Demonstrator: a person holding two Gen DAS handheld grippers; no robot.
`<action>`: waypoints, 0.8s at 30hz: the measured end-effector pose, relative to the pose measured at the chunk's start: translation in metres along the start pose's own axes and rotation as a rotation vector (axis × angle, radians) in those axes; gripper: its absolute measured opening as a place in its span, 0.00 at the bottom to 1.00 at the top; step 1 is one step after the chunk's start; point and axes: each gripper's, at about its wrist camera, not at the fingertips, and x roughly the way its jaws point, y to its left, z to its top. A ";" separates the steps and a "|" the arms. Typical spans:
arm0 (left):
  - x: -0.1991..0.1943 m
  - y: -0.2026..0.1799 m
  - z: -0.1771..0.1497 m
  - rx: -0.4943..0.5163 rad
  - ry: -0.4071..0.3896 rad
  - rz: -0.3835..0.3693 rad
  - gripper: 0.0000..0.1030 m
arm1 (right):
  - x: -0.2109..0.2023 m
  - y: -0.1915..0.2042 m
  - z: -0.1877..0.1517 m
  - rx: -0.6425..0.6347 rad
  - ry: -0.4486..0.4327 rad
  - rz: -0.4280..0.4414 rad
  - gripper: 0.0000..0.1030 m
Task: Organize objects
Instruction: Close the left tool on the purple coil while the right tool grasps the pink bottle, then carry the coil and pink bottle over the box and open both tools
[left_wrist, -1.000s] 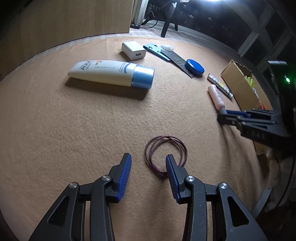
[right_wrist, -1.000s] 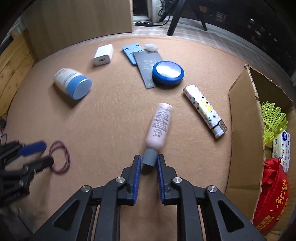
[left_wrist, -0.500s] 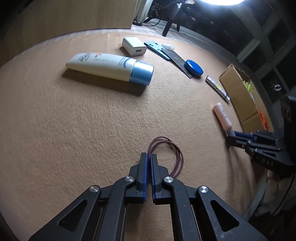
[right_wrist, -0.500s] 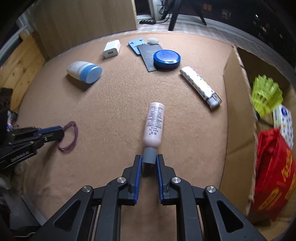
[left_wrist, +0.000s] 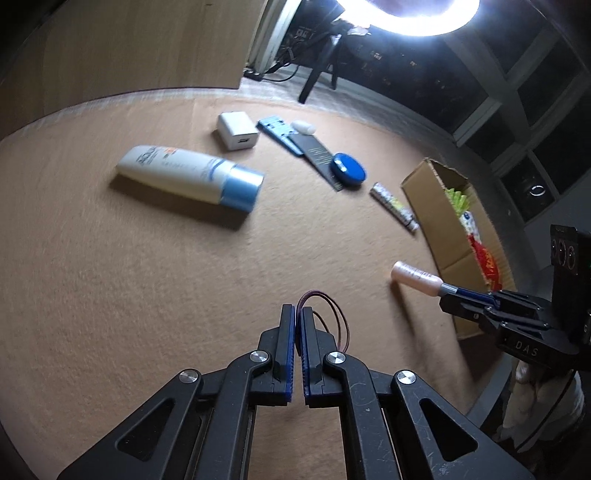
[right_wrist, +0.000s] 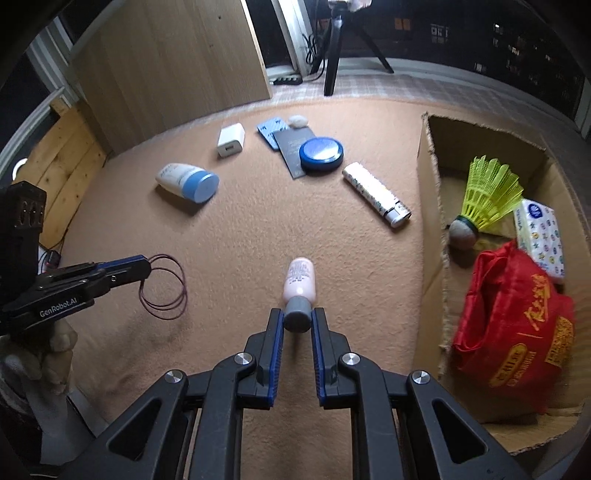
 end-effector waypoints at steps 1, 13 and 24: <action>0.000 -0.005 0.001 0.010 -0.001 -0.003 0.02 | -0.004 0.000 0.000 -0.006 -0.008 -0.004 0.13; -0.010 -0.062 0.031 0.101 -0.052 -0.080 0.02 | -0.054 -0.016 0.011 0.017 -0.108 -0.021 0.13; 0.008 -0.147 0.062 0.229 -0.061 -0.176 0.02 | -0.098 -0.076 0.005 0.113 -0.184 -0.128 0.13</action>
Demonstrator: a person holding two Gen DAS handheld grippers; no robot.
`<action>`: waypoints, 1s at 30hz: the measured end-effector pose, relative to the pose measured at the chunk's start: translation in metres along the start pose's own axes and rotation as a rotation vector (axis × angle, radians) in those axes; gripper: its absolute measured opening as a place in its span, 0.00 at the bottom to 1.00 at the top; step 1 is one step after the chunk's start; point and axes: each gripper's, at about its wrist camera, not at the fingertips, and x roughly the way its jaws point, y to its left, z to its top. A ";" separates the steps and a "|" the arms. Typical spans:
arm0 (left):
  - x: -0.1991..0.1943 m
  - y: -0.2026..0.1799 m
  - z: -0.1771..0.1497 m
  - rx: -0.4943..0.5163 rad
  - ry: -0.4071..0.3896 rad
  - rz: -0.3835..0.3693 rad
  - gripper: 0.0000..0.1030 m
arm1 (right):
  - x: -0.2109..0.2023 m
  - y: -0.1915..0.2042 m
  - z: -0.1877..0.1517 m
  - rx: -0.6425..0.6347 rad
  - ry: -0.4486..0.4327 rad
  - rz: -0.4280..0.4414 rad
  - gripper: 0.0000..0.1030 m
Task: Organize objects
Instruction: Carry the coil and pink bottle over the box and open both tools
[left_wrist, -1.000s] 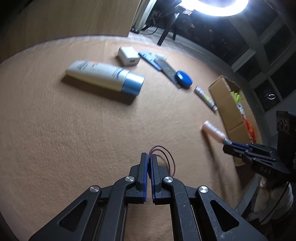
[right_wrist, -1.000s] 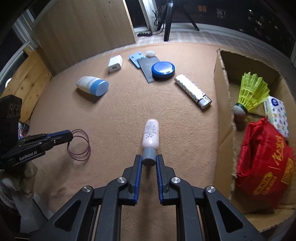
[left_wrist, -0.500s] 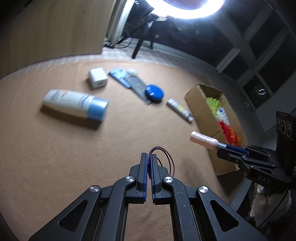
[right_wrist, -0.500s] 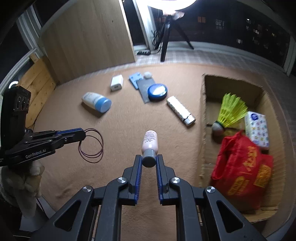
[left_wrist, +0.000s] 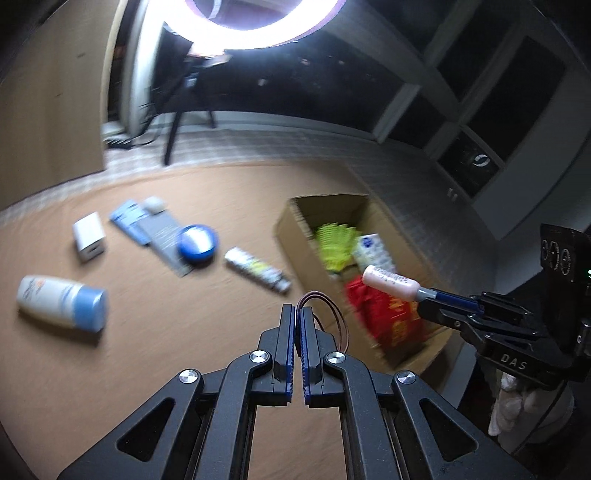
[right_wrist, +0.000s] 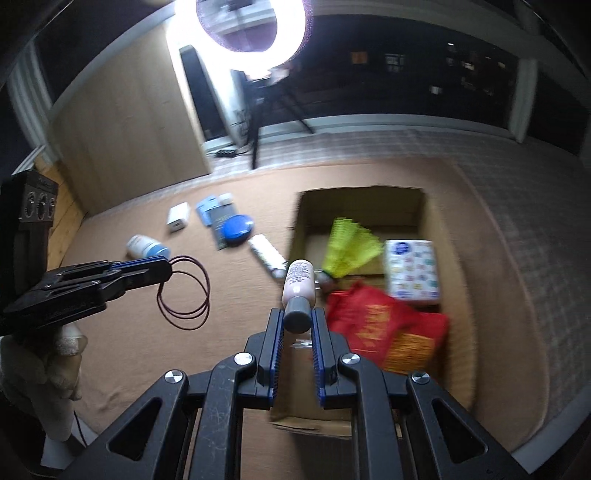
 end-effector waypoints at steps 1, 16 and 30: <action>0.006 -0.009 0.004 0.014 0.003 -0.014 0.02 | -0.002 -0.009 -0.001 0.014 -0.003 -0.014 0.13; 0.061 -0.093 0.007 0.144 0.075 -0.096 0.02 | -0.004 -0.065 -0.012 0.122 -0.002 -0.075 0.13; 0.050 -0.078 0.001 0.117 0.080 -0.072 0.19 | -0.006 -0.057 -0.009 0.137 -0.019 -0.040 0.45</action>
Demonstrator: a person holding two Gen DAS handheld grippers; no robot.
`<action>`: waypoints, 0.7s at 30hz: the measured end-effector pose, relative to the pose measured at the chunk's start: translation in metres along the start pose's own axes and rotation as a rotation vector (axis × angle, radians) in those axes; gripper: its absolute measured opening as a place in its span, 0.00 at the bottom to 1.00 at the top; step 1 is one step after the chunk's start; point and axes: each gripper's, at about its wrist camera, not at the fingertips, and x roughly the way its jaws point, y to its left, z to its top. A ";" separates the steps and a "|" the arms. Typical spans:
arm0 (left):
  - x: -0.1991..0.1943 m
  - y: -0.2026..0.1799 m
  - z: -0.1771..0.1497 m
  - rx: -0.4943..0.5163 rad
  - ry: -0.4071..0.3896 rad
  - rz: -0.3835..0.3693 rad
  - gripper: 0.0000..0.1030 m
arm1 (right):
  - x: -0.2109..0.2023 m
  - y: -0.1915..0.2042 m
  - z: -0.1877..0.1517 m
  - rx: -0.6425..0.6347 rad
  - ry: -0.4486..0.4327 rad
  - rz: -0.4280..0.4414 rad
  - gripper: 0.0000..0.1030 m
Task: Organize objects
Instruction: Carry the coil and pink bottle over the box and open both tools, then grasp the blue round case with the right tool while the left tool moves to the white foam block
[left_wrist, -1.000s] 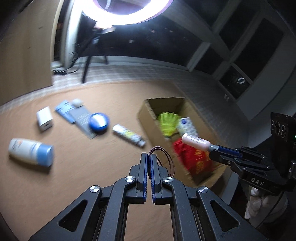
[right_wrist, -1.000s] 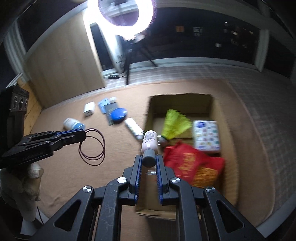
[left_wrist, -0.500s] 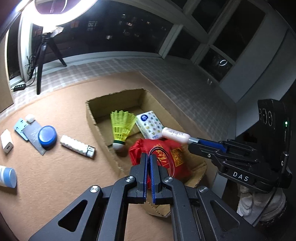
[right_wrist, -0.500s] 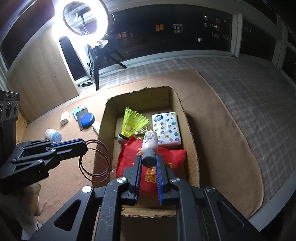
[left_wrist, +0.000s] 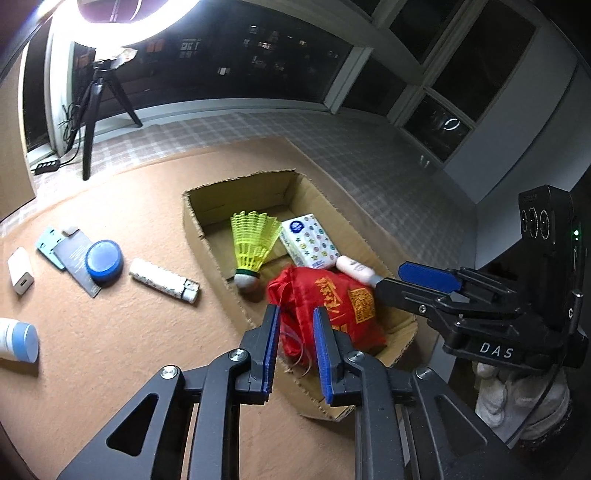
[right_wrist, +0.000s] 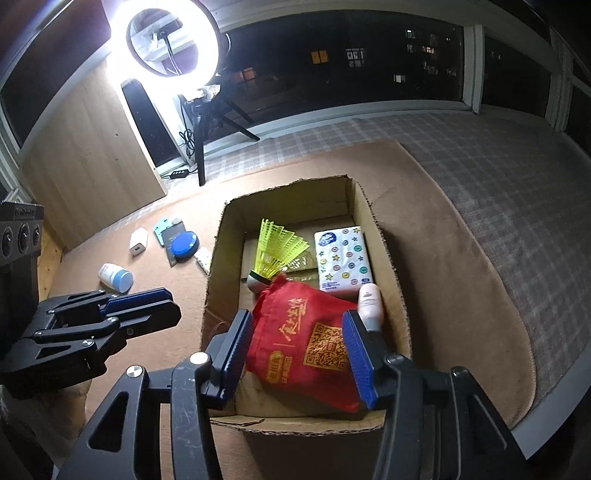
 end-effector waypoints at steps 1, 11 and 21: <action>-0.002 0.003 -0.001 -0.006 -0.001 0.003 0.19 | 0.000 0.001 0.000 0.000 0.000 0.003 0.45; -0.027 0.041 -0.023 -0.086 -0.009 0.053 0.21 | 0.009 0.025 0.000 -0.024 0.016 0.060 0.47; -0.061 0.108 -0.051 -0.220 -0.033 0.155 0.21 | 0.026 0.067 0.011 -0.063 0.052 0.147 0.47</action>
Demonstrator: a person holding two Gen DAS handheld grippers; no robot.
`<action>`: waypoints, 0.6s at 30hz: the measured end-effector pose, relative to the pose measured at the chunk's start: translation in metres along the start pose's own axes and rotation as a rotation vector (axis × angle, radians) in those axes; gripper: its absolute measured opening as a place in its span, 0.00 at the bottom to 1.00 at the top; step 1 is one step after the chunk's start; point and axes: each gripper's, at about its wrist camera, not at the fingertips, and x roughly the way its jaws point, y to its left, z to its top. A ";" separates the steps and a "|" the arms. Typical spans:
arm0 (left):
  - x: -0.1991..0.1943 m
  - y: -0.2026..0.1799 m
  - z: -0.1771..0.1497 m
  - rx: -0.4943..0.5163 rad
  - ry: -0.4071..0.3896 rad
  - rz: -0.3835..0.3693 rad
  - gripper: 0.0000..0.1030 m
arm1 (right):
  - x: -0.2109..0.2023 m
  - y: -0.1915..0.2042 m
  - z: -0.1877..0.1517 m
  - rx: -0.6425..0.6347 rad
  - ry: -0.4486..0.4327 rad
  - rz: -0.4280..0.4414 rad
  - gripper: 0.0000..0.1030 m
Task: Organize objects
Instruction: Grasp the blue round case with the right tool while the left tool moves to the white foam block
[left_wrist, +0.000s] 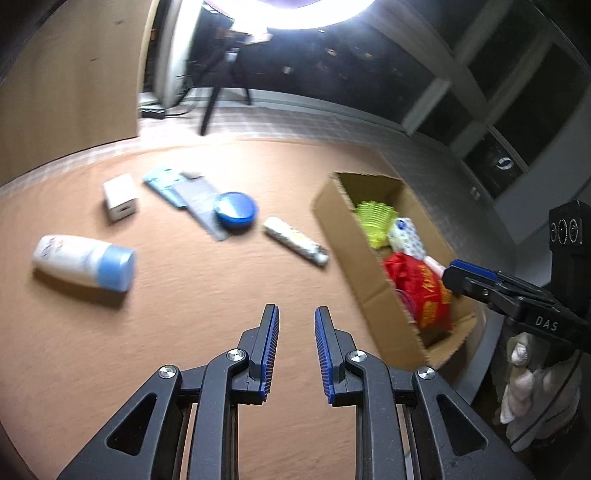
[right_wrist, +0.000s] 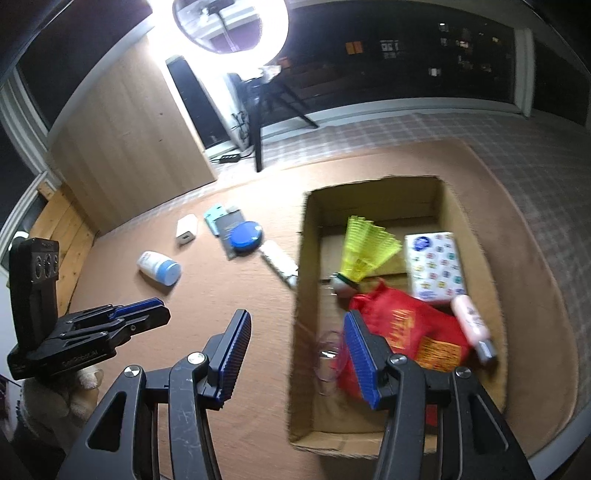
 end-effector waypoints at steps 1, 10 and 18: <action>-0.002 0.006 -0.001 -0.010 -0.002 0.006 0.21 | 0.002 0.002 0.001 -0.002 0.004 0.006 0.47; -0.012 0.045 -0.013 -0.074 -0.006 0.053 0.21 | 0.031 0.032 0.013 -0.010 0.053 0.085 0.47; -0.003 0.063 0.001 -0.115 -0.015 0.070 0.26 | 0.046 0.046 0.008 -0.014 0.088 0.100 0.47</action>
